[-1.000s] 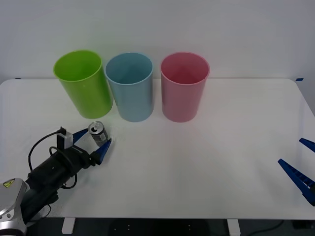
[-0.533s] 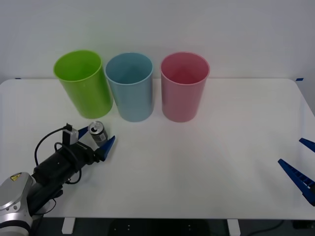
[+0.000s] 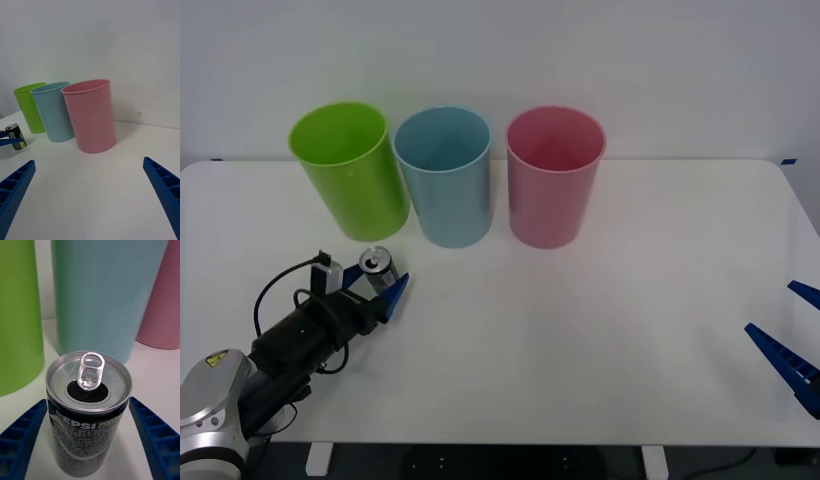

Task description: Grasp the object on the table and drop it into the matching bin: aluminum can to the light blue bin, PET bottle to the pink bin.

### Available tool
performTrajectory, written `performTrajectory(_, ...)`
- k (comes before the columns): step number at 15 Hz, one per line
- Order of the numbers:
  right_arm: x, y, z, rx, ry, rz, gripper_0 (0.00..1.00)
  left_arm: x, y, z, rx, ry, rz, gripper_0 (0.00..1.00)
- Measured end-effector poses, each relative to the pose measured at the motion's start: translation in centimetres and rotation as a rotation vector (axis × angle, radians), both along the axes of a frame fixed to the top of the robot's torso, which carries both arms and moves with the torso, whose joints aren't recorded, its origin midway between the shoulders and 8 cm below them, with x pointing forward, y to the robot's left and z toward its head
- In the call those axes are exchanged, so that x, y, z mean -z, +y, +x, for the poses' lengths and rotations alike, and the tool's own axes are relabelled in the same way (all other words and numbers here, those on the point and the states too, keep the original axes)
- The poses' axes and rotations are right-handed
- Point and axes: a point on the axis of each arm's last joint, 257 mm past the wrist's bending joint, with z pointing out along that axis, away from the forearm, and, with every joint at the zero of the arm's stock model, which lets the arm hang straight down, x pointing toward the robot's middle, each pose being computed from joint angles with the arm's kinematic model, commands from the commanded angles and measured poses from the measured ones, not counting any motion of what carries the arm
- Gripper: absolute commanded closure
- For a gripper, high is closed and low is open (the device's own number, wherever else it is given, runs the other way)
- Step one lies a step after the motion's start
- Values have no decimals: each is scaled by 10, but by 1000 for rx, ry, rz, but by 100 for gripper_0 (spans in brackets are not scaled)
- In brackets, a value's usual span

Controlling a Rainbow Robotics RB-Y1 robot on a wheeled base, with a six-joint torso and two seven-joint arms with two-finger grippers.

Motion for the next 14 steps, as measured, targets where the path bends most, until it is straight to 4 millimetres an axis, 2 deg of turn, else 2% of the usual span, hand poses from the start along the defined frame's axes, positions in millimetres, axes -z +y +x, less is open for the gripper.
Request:
performTrajectory(10, 0, 0, 0, 0, 0, 0, 0, -2, -1, -3, 12, -2, -18, 100)
performTrajectory(14, 0, 0, 0, 0, 0, 0, 0, -14, 5, -14, 31, -32, -32, 100)
